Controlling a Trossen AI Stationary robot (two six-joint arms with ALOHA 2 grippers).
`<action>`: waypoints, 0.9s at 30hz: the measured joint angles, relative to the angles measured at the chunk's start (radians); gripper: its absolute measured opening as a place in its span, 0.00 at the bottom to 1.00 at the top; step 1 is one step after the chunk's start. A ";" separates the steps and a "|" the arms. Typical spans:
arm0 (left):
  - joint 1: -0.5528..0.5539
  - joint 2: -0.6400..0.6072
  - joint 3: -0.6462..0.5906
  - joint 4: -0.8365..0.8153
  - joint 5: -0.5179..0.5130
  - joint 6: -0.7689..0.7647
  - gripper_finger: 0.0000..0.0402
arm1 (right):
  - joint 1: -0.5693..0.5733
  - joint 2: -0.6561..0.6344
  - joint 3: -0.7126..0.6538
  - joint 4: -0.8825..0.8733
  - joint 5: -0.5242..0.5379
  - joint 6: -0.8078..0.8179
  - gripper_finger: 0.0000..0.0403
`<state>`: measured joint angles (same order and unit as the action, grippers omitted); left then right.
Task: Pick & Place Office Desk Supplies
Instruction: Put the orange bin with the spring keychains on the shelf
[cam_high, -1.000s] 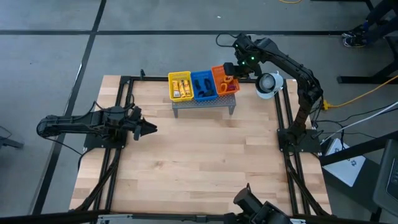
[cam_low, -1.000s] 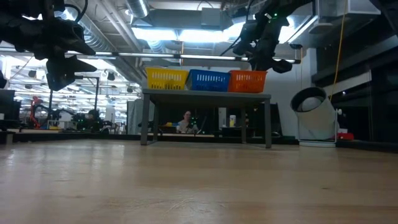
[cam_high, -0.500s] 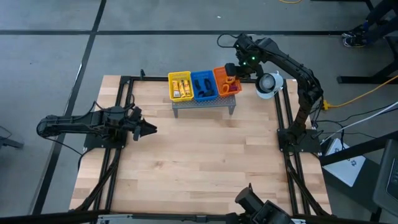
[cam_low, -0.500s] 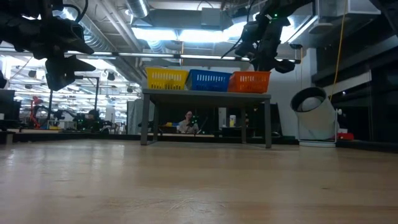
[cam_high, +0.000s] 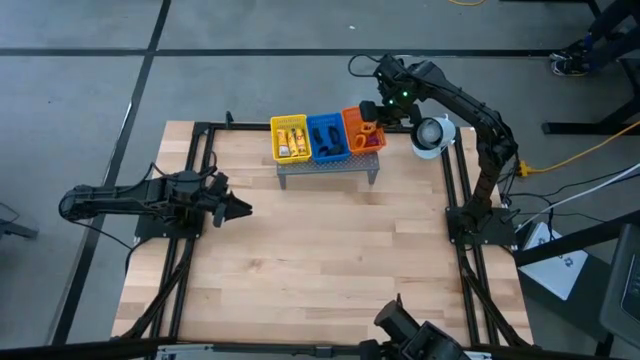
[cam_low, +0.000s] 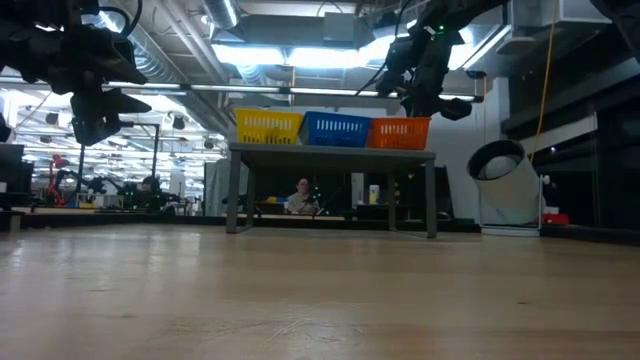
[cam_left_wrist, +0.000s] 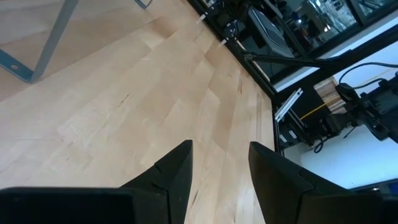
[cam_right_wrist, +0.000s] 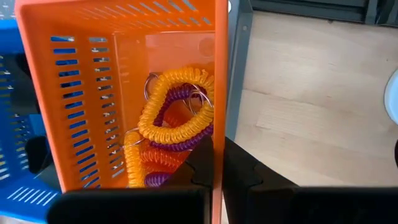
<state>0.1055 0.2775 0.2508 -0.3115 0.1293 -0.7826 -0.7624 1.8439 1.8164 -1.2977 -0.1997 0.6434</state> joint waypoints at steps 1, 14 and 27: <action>0.000 0.000 0.000 0.000 0.002 0.000 0.39 | 0.000 0.000 0.000 0.001 0.000 0.000 0.03; 0.000 0.000 0.000 0.000 0.004 -0.007 0.39 | 0.000 0.000 -0.020 -0.005 -0.003 -0.003 0.03; 0.000 0.000 0.000 0.000 0.004 -0.007 0.39 | 0.009 -0.015 -0.082 0.069 -0.050 -0.003 0.03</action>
<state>0.1055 0.2775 0.2511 -0.3114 0.1333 -0.7901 -0.7536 1.8285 1.7341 -1.2283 -0.2496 0.6402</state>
